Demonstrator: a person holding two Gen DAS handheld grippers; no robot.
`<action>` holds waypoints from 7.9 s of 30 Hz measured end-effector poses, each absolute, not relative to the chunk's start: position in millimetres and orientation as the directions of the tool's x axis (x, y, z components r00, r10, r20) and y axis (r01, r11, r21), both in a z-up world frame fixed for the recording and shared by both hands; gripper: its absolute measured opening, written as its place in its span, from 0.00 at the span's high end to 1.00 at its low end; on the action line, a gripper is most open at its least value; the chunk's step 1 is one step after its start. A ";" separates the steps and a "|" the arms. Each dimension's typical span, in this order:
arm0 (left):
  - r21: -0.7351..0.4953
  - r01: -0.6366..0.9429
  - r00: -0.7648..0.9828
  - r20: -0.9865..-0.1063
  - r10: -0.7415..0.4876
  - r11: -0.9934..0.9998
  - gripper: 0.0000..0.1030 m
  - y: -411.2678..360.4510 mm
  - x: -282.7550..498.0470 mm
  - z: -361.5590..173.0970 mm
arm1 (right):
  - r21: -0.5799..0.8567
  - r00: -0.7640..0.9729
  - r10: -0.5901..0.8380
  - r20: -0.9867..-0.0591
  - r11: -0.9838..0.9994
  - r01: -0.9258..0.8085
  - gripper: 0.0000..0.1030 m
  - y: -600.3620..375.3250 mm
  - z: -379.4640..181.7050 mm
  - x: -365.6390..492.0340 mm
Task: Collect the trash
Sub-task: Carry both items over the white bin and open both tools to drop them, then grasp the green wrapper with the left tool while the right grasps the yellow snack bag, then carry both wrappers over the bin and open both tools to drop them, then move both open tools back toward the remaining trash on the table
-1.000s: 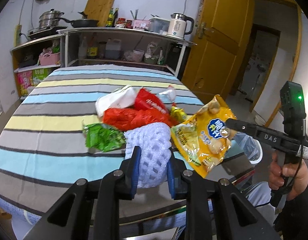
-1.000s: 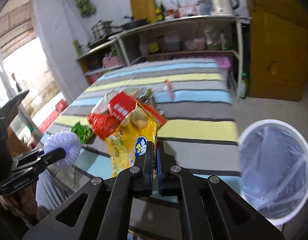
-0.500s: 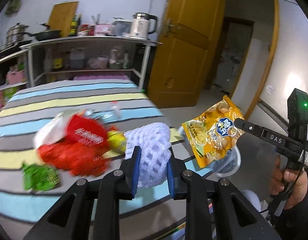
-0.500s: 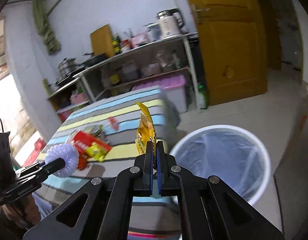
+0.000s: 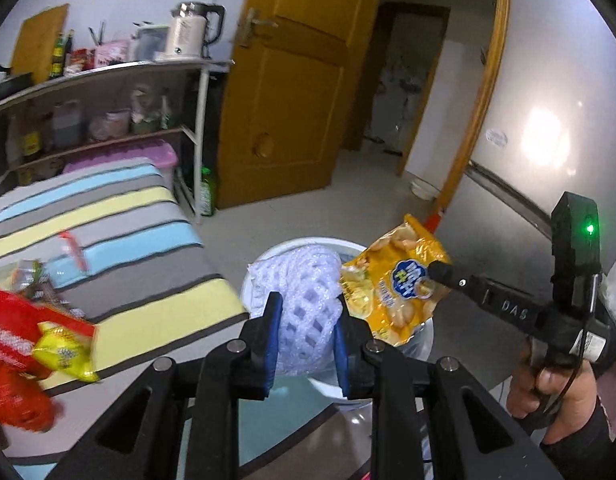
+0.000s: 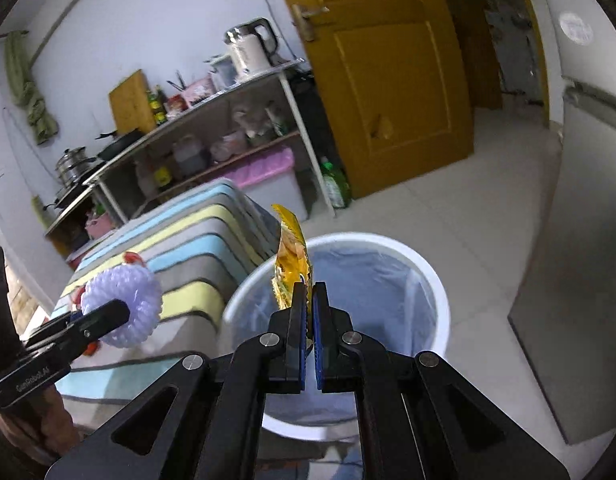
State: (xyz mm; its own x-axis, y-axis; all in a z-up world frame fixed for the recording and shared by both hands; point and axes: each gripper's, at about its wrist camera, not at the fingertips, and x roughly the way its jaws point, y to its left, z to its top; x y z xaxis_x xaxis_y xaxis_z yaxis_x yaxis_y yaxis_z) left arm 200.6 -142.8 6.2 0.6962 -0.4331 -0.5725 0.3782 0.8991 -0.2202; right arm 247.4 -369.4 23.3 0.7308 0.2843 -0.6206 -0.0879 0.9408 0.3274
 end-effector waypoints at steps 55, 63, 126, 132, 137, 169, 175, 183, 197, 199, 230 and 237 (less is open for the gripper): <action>-0.230 0.175 0.818 -0.507 -0.271 0.957 0.51 -33.4 117.7 13.1 | 0.239 0.681 0.466 -0.564 0.882 -0.406 0.68 -244.2 58.1 176.3; -0.225 0.079 0.838 -0.512 -0.187 0.971 0.51 5.0 100.2 3.5 | 0.214 0.634 0.513 -0.579 0.846 -0.489 0.68 -199.0 54.4 174.9; -0.211 -0.204 0.790 -0.612 0.033 0.956 0.81 114.7 108.8 -30.2 | 0.246 0.477 0.541 -0.693 0.799 -0.549 0.71 -106.3 15.7 262.0; -0.201 -0.173 0.817 -0.575 0.027 0.964 0.81 102.5 96.6 -12.9 | 0.250 0.500 0.550 -0.670 0.800 -0.545 0.71 -120.9 27.3 241.4; -0.198 -0.149 0.832 -0.555 0.015 0.969 0.81 91.7 89.8 -2.2 | 0.253 0.515 0.553 -0.655 0.803 -0.540 0.71 -131.8 35.0 231.9; -0.190 0.234 0.810 -0.504 -0.300 0.953 0.81 -58.4 143.3 29.5 | 0.252 0.690 0.389 -0.611 0.921 -0.297 0.71 -274.9 52.2 207.0; -0.189 0.293 0.784 -0.514 -0.349 0.937 0.81 -85.8 161.9 26.6 | 0.258 0.697 0.351 -0.625 0.936 -0.239 0.71 -301.1 41.4 211.5; -0.193 0.353 0.738 -0.544 -0.399 0.916 0.81 -120.1 188.4 14.1 | 0.270 0.689 0.313 -0.654 0.947 -0.175 0.71 -328.4 22.9 223.8; -0.200 0.395 0.663 -0.614 -0.429 0.897 0.80 -157.8 223.8 -13.6 | 0.261 0.641 0.265 -0.721 0.960 -0.103 0.65 -350.3 -12.6 247.3; -0.196 0.393 0.662 -0.618 -0.424 0.898 0.76 -159.1 225.5 -15.7 | 0.265 0.642 0.265 -0.719 0.959 -0.100 0.54 -352.6 -14.6 248.2; -0.156 0.271 0.807 -0.500 -0.312 0.950 0.53 -88.4 149.8 26.1 | 0.242 0.698 0.351 -0.624 0.936 -0.254 0.52 -297.3 39.6 200.1; -0.149 0.201 0.836 -0.489 -0.249 0.968 0.53 -58.3 129.9 29.0 | 0.219 0.693 0.388 -0.608 0.921 -0.323 0.52 -267.7 49.3 187.5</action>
